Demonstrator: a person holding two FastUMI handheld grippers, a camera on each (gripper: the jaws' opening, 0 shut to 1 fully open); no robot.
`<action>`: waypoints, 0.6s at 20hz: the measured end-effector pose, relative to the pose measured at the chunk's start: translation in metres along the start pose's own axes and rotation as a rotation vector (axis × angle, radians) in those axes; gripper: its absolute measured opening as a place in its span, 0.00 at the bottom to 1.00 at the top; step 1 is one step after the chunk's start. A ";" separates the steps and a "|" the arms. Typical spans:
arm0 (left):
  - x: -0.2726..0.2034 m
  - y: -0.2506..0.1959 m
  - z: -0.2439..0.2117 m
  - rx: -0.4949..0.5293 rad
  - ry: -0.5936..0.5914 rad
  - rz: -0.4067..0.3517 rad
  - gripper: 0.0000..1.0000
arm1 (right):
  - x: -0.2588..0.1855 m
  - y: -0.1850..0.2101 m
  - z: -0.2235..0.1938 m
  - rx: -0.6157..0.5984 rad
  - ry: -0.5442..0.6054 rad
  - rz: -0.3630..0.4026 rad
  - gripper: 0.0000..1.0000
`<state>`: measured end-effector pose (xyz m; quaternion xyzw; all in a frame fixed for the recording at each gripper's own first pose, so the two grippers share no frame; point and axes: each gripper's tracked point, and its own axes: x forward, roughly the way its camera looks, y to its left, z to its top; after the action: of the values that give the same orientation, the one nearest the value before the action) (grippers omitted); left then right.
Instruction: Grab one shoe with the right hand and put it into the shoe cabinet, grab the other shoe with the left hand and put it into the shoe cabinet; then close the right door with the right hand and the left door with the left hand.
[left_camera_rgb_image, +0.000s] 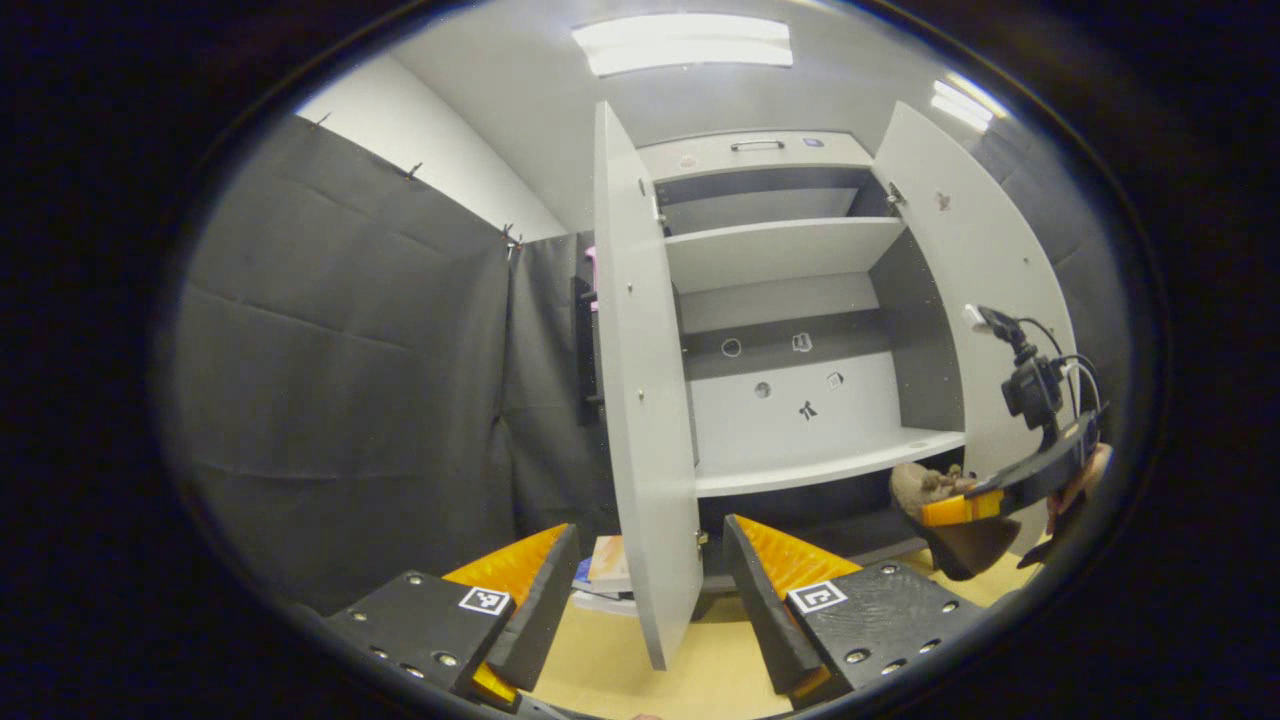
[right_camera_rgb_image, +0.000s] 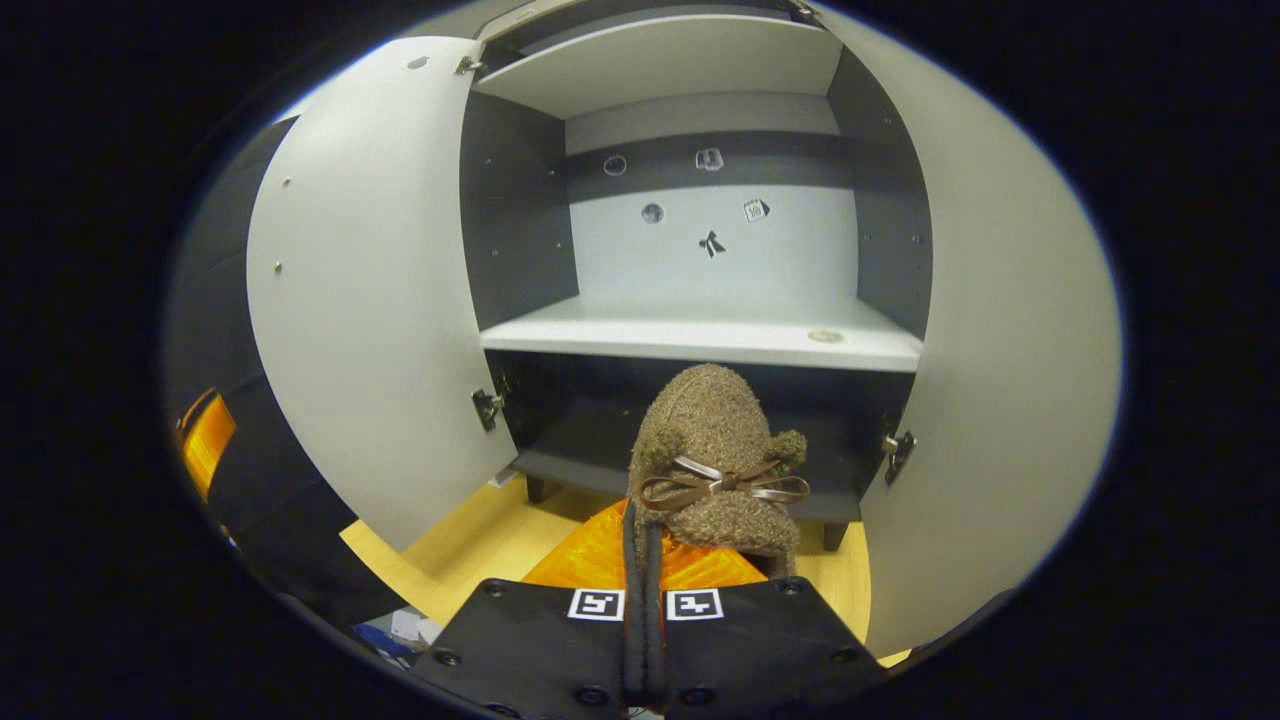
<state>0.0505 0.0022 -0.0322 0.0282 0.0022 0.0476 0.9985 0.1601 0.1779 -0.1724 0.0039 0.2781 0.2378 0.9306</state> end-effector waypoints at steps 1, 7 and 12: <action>0.002 -0.004 -0.002 0.001 0.000 -0.015 0.84 | -0.001 -0.001 0.012 -0.001 -0.019 -0.002 0.01; 0.013 -0.025 -0.003 -0.022 -0.008 -0.074 0.92 | 0.012 -0.015 0.081 -0.015 -0.116 -0.032 0.00; 0.023 -0.040 -0.016 -0.048 0.014 -0.137 0.92 | 0.045 -0.025 0.133 -0.016 -0.146 -0.053 0.01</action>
<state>0.0773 -0.0349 -0.0504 0.0036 0.0098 -0.0204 0.9997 0.2733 0.1926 -0.0868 0.0066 0.2076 0.2142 0.9545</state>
